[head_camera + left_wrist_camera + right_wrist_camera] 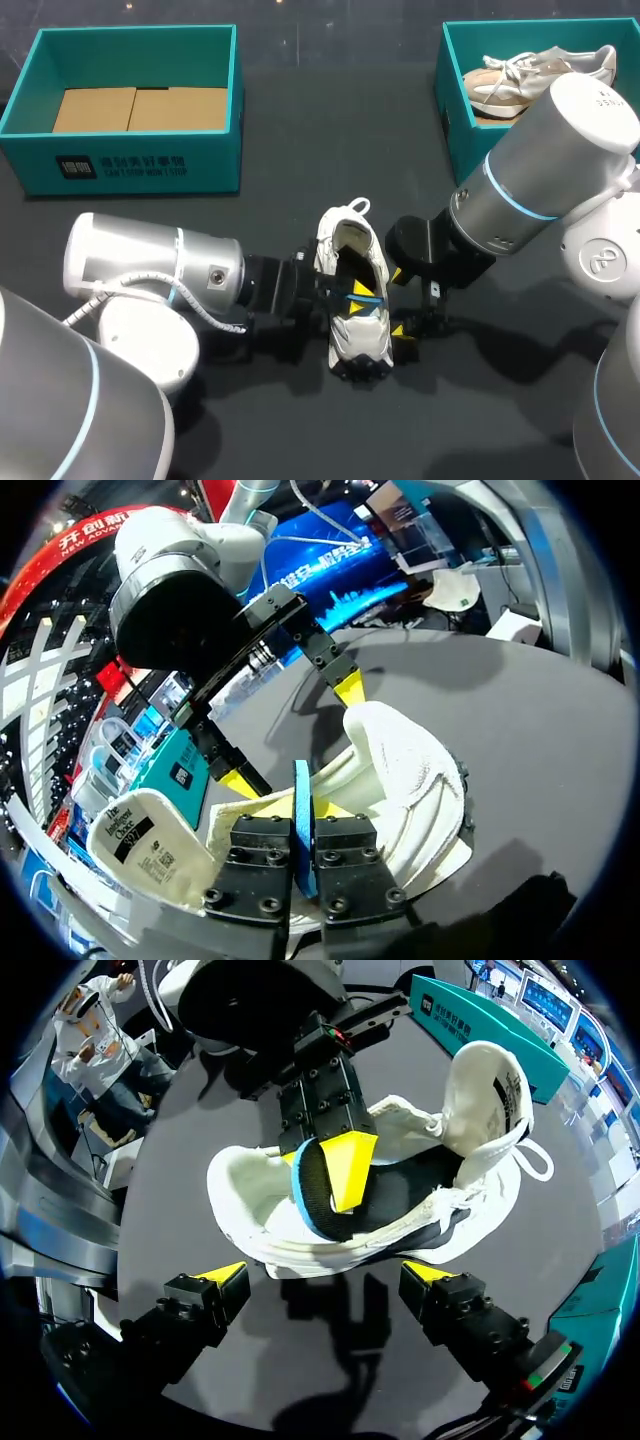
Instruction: Take the shoe out of the shoebox, open the shoe tongue, remove and reinsert the insole, then place the shoe into the shoebox
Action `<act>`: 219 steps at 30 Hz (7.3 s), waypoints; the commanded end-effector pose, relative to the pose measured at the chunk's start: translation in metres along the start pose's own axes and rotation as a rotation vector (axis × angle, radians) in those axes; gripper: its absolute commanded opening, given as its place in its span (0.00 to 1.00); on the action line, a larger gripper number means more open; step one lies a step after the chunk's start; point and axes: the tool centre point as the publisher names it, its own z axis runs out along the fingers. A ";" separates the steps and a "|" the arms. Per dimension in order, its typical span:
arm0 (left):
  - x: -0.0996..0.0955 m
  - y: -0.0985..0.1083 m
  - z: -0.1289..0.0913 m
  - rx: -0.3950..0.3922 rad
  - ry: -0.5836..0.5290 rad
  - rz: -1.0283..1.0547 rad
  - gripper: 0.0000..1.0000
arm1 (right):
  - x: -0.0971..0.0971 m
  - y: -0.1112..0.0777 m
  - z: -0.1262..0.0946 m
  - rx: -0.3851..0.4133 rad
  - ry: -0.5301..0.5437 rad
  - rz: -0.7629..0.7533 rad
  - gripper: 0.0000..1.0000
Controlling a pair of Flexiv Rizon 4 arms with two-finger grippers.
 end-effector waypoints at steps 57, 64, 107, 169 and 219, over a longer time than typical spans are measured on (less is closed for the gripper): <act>0.001 -0.020 -0.094 -0.023 0.338 0.012 0.33 | -0.003 -0.058 -0.061 0.024 -0.050 0.134 1.00; -0.007 -0.019 -0.116 -0.001 0.432 0.015 0.33 | -0.002 -0.070 -0.072 0.008 -0.040 0.141 1.00; -0.028 -0.031 -0.151 -0.103 1.097 0.416 0.00 | 0.000 -0.093 -0.097 0.060 -0.054 0.173 1.00; 0.015 -0.005 -0.011 -0.046 1.219 0.620 0.00 | -0.002 -0.135 -0.120 0.082 -0.057 0.230 1.00; 0.040 0.009 0.007 -0.113 1.192 0.629 0.00 | -0.002 -0.135 -0.120 0.082 -0.057 0.230 1.00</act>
